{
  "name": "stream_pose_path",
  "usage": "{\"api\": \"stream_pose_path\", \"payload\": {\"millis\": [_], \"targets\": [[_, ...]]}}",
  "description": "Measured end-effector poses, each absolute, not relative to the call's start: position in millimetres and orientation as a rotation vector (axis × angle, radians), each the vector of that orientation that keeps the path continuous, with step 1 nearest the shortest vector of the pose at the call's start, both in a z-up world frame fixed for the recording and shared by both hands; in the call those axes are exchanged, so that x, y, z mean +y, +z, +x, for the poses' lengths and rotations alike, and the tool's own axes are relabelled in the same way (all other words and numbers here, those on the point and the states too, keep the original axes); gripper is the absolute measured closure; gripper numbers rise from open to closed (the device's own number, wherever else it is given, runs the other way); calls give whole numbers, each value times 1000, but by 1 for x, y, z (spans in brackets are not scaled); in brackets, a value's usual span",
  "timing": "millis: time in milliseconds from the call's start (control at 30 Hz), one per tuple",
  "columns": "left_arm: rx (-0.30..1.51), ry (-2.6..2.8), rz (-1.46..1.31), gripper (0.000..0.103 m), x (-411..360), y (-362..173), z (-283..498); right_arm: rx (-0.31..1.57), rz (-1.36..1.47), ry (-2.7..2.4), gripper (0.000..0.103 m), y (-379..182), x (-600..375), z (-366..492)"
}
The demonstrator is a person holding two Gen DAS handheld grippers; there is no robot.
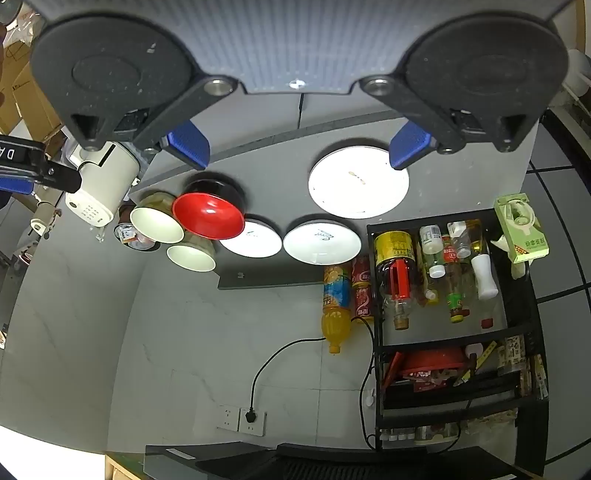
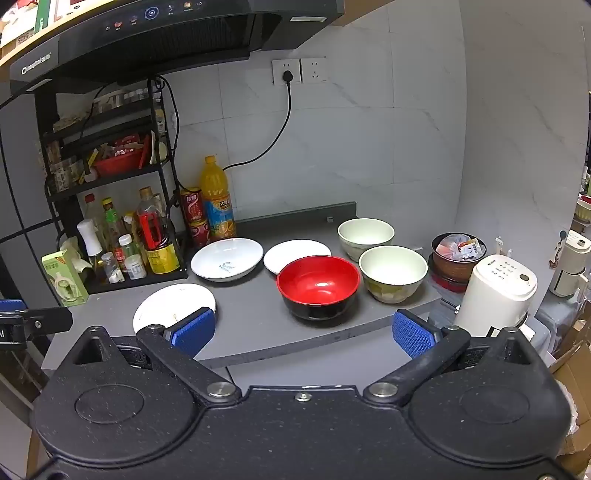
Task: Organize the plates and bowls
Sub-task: 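Move the right gripper toward the bowls on the counter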
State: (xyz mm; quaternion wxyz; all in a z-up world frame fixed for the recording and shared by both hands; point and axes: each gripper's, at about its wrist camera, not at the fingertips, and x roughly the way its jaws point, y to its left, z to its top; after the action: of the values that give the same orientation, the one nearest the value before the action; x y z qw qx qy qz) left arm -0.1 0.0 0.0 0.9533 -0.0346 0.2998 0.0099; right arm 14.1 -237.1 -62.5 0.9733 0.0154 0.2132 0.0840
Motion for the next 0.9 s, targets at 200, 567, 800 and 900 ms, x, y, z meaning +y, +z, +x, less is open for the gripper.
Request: {"api": "stream_pose_path", "payload": {"millis": [200, 567, 800, 900], "targets": [[622, 16, -71, 1, -1, -3, -1, 440, 27, 176, 0, -63, -234, 12], [615, 19, -84, 1, -3, -3, -7, 441, 9, 188, 0, -64, -233, 11], [620, 25, -89, 1, 0, 0, -6, 440, 9, 188, 0, -63, -229, 11], [626, 29, -95, 1, 3, 0, -4, 442, 10, 190, 0, -62, -228, 12]]}}
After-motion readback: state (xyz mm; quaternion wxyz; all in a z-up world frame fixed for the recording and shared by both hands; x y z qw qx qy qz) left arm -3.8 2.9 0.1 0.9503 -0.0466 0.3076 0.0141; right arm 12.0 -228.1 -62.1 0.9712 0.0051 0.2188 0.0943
